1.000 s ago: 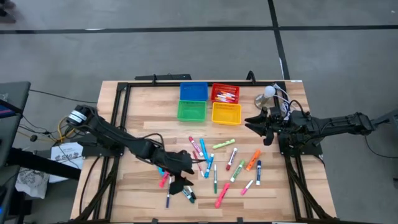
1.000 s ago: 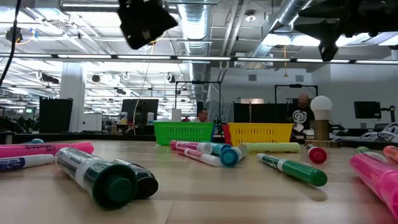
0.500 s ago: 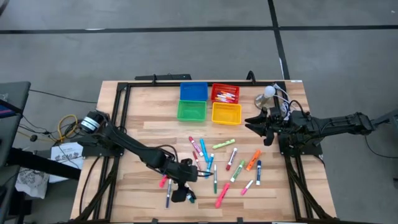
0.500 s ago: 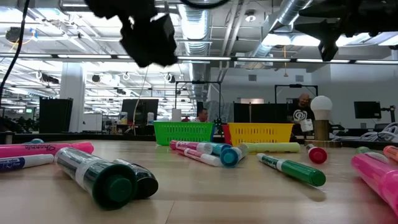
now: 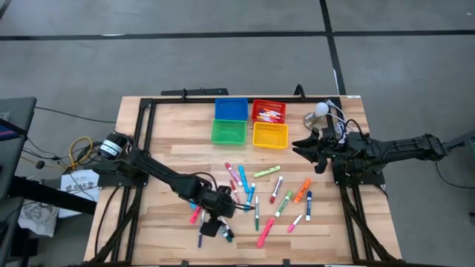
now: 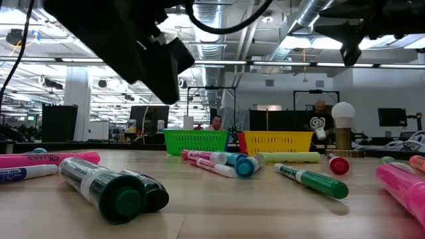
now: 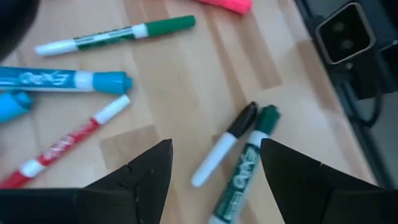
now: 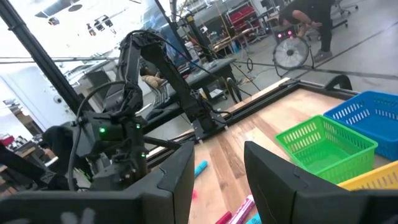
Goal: Pick & Place Markers
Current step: Put the black pen into the red basket
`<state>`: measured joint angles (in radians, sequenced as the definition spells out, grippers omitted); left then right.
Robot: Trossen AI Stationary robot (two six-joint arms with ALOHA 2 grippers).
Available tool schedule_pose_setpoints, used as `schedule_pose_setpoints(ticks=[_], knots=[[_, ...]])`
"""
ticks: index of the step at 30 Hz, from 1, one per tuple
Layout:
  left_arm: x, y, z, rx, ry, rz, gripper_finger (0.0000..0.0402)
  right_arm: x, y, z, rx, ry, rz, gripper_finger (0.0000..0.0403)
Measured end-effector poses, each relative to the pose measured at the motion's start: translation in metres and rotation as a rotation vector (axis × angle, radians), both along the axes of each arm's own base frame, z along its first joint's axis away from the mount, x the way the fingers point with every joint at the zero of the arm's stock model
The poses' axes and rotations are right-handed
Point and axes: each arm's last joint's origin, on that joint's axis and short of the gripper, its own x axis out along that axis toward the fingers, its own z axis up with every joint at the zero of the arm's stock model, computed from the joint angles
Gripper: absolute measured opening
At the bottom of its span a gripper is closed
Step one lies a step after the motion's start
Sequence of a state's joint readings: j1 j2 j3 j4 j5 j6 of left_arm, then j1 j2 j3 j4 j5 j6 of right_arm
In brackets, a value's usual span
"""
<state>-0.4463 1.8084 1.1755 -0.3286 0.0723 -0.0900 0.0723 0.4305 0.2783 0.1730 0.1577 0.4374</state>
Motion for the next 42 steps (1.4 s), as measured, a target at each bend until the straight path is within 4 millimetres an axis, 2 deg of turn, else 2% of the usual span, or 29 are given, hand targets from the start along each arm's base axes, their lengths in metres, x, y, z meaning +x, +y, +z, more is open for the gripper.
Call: schedule_pose_setpoints(ticks=[8,15,23,30,42], knots=[[0.005,0.004,-0.002,0.052,-0.041,-0.036,0.0242,0.0,0.0,-0.001,0.0,0.011,0.0,0.013],[0.007,-0.006,-0.024,0.08,-0.016,-0.089,0.0242,0.0,0.0,-0.002,-0.001,0.017,-0.006,0.013],[0.009,-0.009,-0.027,0.075,-0.037,-0.099,0.0242,0.0,-0.002,-0.003,-0.002,0.033,-0.054,0.013],[0.012,-0.011,-0.043,0.096,-0.012,-0.119,0.0242,0.0,-0.002,-0.004,-0.002,0.038,-0.055,0.013],[0.012,-0.01,-0.044,0.124,-0.024,-0.167,0.0242,0.0,-0.002,-0.004,-0.002,0.04,-0.055,0.013]])
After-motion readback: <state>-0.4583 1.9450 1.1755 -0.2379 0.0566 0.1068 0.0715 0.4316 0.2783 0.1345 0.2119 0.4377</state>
